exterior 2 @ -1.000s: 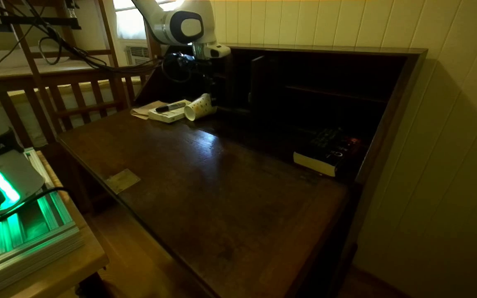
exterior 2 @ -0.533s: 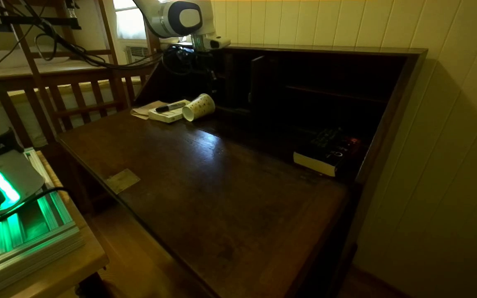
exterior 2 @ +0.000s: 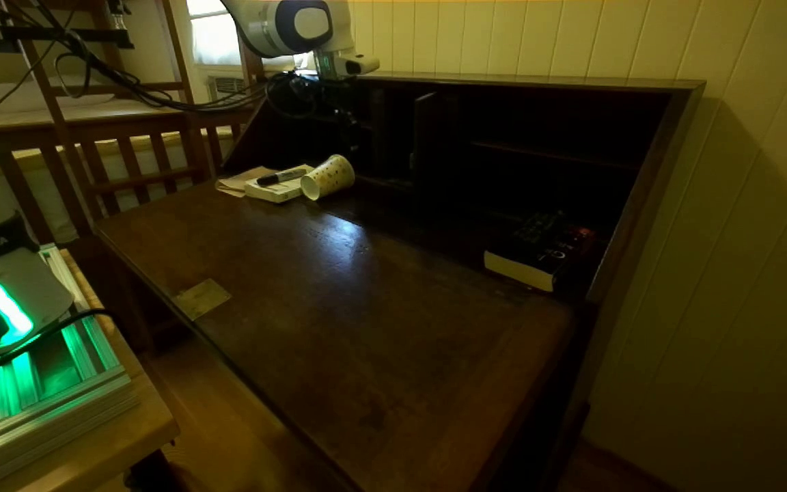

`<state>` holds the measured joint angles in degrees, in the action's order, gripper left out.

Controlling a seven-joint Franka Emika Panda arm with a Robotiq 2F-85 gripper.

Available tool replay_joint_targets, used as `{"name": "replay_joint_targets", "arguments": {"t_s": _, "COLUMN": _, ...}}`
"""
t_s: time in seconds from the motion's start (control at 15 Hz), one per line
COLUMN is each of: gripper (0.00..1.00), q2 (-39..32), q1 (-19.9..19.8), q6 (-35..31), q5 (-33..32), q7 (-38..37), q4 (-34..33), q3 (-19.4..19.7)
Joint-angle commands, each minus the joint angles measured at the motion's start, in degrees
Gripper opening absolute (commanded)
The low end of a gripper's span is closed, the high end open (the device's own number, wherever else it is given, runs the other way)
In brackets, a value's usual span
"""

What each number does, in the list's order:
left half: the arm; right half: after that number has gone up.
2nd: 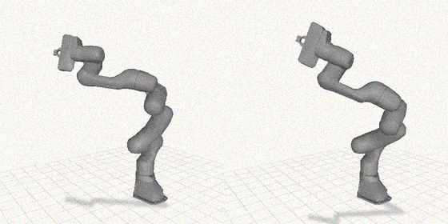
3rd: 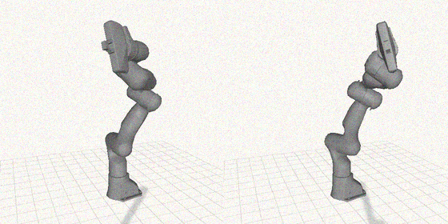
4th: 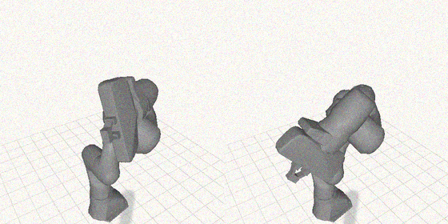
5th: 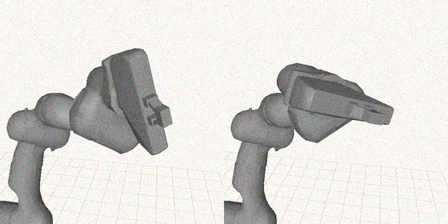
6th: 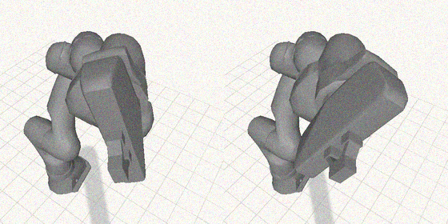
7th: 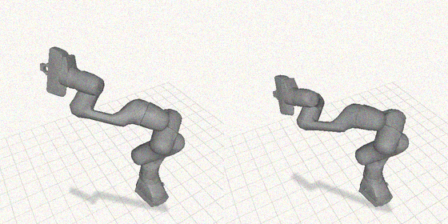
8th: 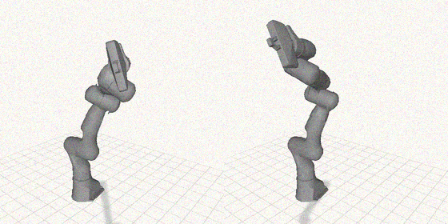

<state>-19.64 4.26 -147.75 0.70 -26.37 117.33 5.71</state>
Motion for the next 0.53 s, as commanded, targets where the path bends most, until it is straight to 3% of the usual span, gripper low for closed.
{"name": "replay_joint_targets", "arguments": {"t_s": 0.0, "gripper": 0.68, "q2": -0.9, "q1": -1.4, "q6": 3.8, "q5": 3.2, "q7": 2.1, "q4": -1.8, "q3": -1.4}}
{"name": "replay_joint_targets", "arguments": {"t_s": 0.27, "gripper": 0.96, "q2": -2.4, "q1": -2.6, "q6": 9.4, "q5": 5.5, "q7": 4.6, "q4": -4.1, "q3": -2.5}}
{"name": "replay_joint_targets", "arguments": {"t_s": 0.47, "gripper": 1.00, "q2": -3.7, "q1": -2.7, "q6": 11.8, "q5": 5.4, "q7": 5.0, "q4": -5.5, "q3": -2.3}}
